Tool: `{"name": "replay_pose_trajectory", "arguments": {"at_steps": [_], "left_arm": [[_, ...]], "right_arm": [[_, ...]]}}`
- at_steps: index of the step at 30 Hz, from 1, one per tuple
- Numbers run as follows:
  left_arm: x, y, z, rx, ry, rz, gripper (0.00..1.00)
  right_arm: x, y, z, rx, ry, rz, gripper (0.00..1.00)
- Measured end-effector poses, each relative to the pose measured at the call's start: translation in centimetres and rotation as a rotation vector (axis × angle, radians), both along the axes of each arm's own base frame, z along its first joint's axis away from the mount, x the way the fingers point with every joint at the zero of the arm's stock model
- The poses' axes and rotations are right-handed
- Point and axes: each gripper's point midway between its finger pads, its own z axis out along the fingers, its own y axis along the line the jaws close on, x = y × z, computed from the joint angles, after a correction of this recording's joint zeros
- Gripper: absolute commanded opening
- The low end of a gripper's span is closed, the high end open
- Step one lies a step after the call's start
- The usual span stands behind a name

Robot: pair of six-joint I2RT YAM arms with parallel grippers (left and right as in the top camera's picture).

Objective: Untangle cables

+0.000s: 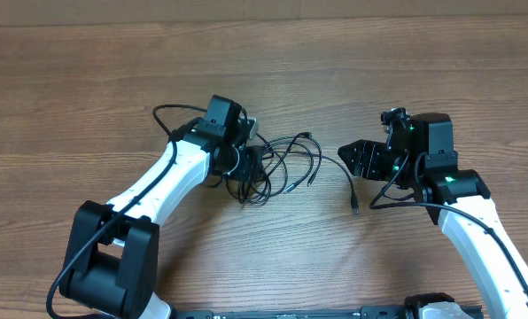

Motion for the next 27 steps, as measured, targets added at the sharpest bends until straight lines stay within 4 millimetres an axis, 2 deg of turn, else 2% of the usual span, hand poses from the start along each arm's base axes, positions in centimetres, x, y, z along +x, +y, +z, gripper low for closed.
{"name": "replay_pose_trajectory", "arguments": {"at_steps": [2,3,4,13,15,16,18,20,21,23,25,27], "left_arm": [[0.7,-0.3,0.2,-0.009,-0.028,0.019,0.33],[1.1,-0.5,0.4,-0.019,-0.040,0.033,0.21],[1.2,-0.7,0.5,-0.026,-0.047,0.036,0.04],[1.0,-3.6,1.6,-0.125,-0.053,-0.010,0.04],[1.1,-4.4,3.0,-0.172,-0.063,-0.028,0.04],[1.3,-4.9,4.1,-0.201,-0.079,-0.039,0.04],[1.7,-6.0,7.8,-0.279,-0.140,-0.071,0.04],[2.0,-7.1,13.1,-0.375,-0.234,-0.110,0.04],[1.8,-7.6,16.8,-0.443,-0.302,-0.134,0.04],[1.2,-7.9,20.7,-0.513,-0.372,-0.153,0.04],[0.4,-8.0,23.0,-0.561,-0.402,-0.158,0.04],[-0.1,-8.2,24.3,-0.606,-0.407,-0.165,0.04]], "right_arm": [[0.0,0.0,0.0,0.000,-0.001,0.000,0.68],[0.0,0.0,0.0,0.000,0.001,0.000,0.68],[0.0,0.0,0.0,0.000,0.000,0.000,0.68],[-0.1,0.0,0.0,0.000,0.003,0.000,0.69],[-0.1,0.0,-0.1,0.001,0.005,0.002,0.69],[-0.1,0.1,0.0,0.005,0.006,0.004,0.70],[-0.3,0.5,0.1,0.025,0.006,0.021,0.70],[-0.5,1.2,0.5,0.063,0.004,0.049,0.70],[-0.5,1.5,0.8,0.081,-0.002,0.064,0.70],[-0.4,2.2,1.5,0.118,-0.023,0.094,0.71],[-0.4,2.8,2.1,0.154,-0.042,0.124,0.71],[-0.3,3.7,3.1,0.198,-0.078,0.166,0.71]]}}
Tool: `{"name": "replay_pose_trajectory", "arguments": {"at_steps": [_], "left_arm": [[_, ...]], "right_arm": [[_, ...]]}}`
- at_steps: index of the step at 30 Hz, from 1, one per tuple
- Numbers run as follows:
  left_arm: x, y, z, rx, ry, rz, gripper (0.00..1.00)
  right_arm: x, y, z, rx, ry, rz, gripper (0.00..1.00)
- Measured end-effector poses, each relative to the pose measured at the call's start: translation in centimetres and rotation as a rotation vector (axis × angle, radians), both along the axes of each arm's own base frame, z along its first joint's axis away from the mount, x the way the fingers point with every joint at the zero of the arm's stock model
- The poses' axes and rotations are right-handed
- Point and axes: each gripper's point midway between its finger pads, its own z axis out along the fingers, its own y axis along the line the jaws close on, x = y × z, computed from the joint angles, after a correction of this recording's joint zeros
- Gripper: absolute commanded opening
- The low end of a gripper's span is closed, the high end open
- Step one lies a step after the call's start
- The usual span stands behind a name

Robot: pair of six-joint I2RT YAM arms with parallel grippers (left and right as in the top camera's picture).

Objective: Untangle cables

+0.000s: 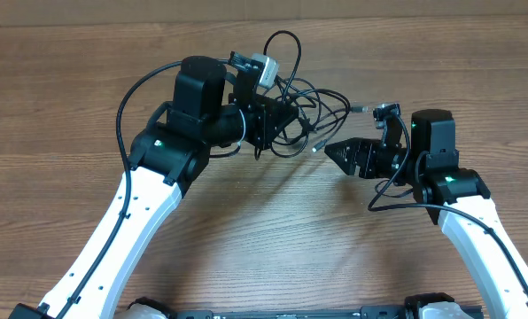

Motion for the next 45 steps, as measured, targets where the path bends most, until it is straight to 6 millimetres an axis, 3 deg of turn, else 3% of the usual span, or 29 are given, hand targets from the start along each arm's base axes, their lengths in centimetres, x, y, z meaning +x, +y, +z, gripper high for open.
{"name": "replay_pose_trajectory", "arguments": {"at_steps": [4,10,16,18,19,23,26,29,32,38,45], "left_arm": [[-0.6,-1.0,1.8,-0.097,0.013,-0.050,0.04],[-1.6,-2.8,5.0,-0.233,0.016,-0.123,0.04],[-2.9,-4.3,6.9,-0.322,0.069,-0.170,0.04],[-3.3,-4.6,7.7,-0.354,0.072,-0.190,0.04],[-3.5,-4.8,8.0,-0.364,0.072,-0.201,0.04],[-3.5,-4.4,8.0,-0.372,0.095,-0.209,0.04],[-2.6,-2.8,6.4,-0.327,0.122,-0.170,0.04],[-0.3,1.2,3.7,-0.250,0.164,-0.063,0.04],[0.9,4.8,1.3,-0.179,0.199,0.025,0.04],[2.6,11.6,-3.0,0.001,0.219,0.222,0.04],[3.8,15.2,-4.9,0.150,0.182,0.340,0.04]], "right_arm": [[-0.1,1.3,1.1,0.045,-0.044,0.059,0.76],[-0.2,2.9,2.2,0.072,-0.094,0.114,0.76],[0.0,3.7,2.5,0.058,-0.130,0.123,0.49],[0.5,3.2,2.0,0.032,-0.106,0.067,0.37],[0.7,2.8,1.6,0.016,-0.086,0.030,0.23],[1.1,-1.4,-2.2,-0.127,0.100,-0.257,0.22],[0.4,-5.5,-4.8,-0.282,0.200,-0.474,0.22],[0.1,-9.4,-5.6,-0.429,0.208,-0.648,0.16],[0.0,-11.3,-5.6,-0.500,0.196,-0.724,0.04],[-0.1,-14.7,-5.4,-0.557,0.197,-0.858,0.04],[-0.4,-18.0,-5.5,-0.537,0.239,-0.956,0.04]]}}
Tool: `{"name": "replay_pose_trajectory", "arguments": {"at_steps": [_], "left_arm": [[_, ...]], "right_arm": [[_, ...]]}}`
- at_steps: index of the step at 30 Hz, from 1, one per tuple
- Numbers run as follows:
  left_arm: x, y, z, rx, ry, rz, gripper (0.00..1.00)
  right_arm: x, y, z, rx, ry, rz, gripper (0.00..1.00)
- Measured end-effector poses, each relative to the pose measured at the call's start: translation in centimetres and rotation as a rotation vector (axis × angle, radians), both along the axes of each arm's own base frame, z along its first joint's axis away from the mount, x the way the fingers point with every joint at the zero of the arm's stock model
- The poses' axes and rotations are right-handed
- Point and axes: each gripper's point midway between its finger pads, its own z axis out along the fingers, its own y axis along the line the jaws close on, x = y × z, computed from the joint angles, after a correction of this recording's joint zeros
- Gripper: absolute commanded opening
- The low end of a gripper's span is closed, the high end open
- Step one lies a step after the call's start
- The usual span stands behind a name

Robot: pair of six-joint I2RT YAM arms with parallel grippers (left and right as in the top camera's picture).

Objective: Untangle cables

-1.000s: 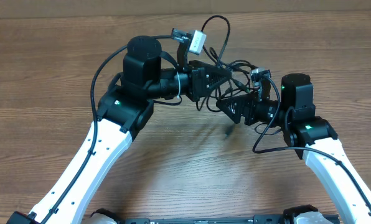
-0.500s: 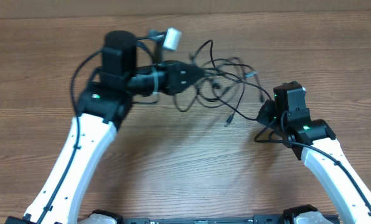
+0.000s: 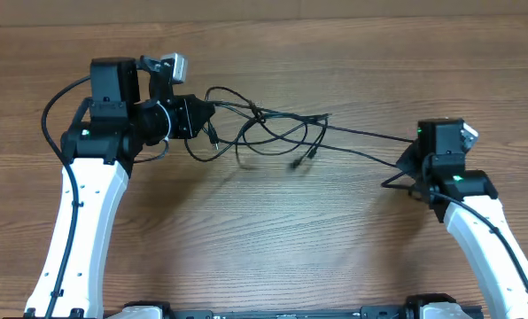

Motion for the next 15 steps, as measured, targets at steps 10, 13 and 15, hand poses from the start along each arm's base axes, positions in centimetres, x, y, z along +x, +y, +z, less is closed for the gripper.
{"name": "replay_pose_trajectory", "arguments": {"at_steps": [10,13,15], "left_arm": [[1.3,3.9,-1.2,0.160,-0.014,0.139,0.62],[1.4,5.7,-1.9,0.203,0.012,0.203,0.64],[1.1,5.5,-2.0,0.205,0.023,0.199,0.63]], "right_arm": [[-1.4,-5.2,-0.3,0.020,0.012,-0.176,0.03],[-1.6,-6.2,-0.2,0.016,0.006,-0.212,0.04],[-1.3,-5.9,-0.2,0.035,-0.004,-0.197,0.04]]}}
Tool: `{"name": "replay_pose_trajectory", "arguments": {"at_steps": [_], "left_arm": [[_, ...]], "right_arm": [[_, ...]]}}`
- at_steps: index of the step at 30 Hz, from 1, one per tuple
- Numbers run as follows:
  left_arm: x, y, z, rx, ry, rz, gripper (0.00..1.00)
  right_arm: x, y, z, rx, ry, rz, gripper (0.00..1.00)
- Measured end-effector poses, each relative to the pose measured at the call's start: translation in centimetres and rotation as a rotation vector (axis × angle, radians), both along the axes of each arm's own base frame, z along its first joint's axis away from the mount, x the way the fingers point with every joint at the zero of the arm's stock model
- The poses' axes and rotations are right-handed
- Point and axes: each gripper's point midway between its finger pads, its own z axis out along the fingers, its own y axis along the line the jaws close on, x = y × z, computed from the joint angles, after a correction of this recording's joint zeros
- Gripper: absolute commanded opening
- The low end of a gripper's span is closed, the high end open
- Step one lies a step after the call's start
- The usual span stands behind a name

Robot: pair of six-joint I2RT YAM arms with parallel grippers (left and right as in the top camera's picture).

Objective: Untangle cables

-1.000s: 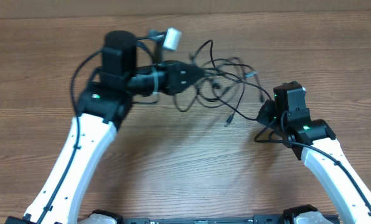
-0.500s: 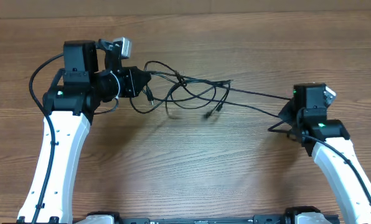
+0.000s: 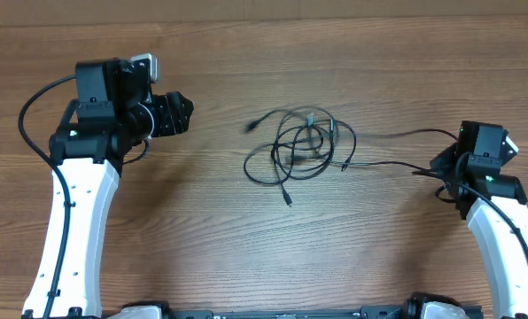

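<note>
A tangle of thin black cables [image 3: 299, 149] lies in loose loops on the wooden table, right of the middle. Two strands run from it to the right, toward my right gripper [image 3: 443, 168]. That gripper is mostly hidden under its own wrist, and it appears shut on a cable strand [image 3: 397, 163] that ends there. My left gripper [image 3: 182, 113] hovers far to the left of the tangle. It points right, its fingers are spread, and nothing is between them.
The wooden table [image 3: 264, 248] carries nothing else. The left arm [image 3: 73, 204] rises along the left side and the right arm [image 3: 503, 230] along the right side.
The left gripper has let go of the cables and opened. The tangle, stretched between both grippers before, now lies slack right of the middle. The right gripper has moved further right.
At first the left gripper was down on the tangle at the table's middle, with the right gripper open beside it. Then the left held the bundle up near the right gripper. Later the cables were stretched between both grippers. Now only the right holds a strand.
</note>
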Motion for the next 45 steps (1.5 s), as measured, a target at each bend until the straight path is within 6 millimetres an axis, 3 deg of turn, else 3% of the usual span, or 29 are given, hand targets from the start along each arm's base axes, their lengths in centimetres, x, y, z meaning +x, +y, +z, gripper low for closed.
{"name": "replay_pose_trajectory", "arguments": {"at_steps": [6,11,20,26,32,37,45], "left_arm": [[-0.6,-2.2,0.1,-0.035,0.008,-0.071,0.74],[-1.5,-6.4,-0.4,-0.044,0.019,-0.207,0.74],[-2.2,-12.6,-6.2,-0.026,0.159,-0.381,0.71],[-1.5,-14.9,-10.2,-0.019,0.215,-0.429,0.75],[-0.2,-17.9,-12.7,-0.024,0.182,-0.487,0.72],[-1.0,-20.8,-15.1,-0.012,0.198,-0.555,0.69],[-1.6,-21.3,-18.4,0.162,0.214,-0.539,0.72]], "right_arm": [[3.1,5.0,0.9,0.169,-0.115,0.275,0.04],[3.5,9.9,1.6,0.289,-0.155,0.535,0.04],[2.5,15.6,3.1,0.403,-0.219,0.876,0.04],[2.1,17.2,4.0,0.441,-0.262,0.987,0.04],[2.0,17.7,4.4,0.452,-0.283,1.024,0.04],[2.0,17.7,4.4,0.452,-0.286,1.031,0.04],[2.0,17.7,4.4,0.450,-0.286,1.032,0.04]]}}
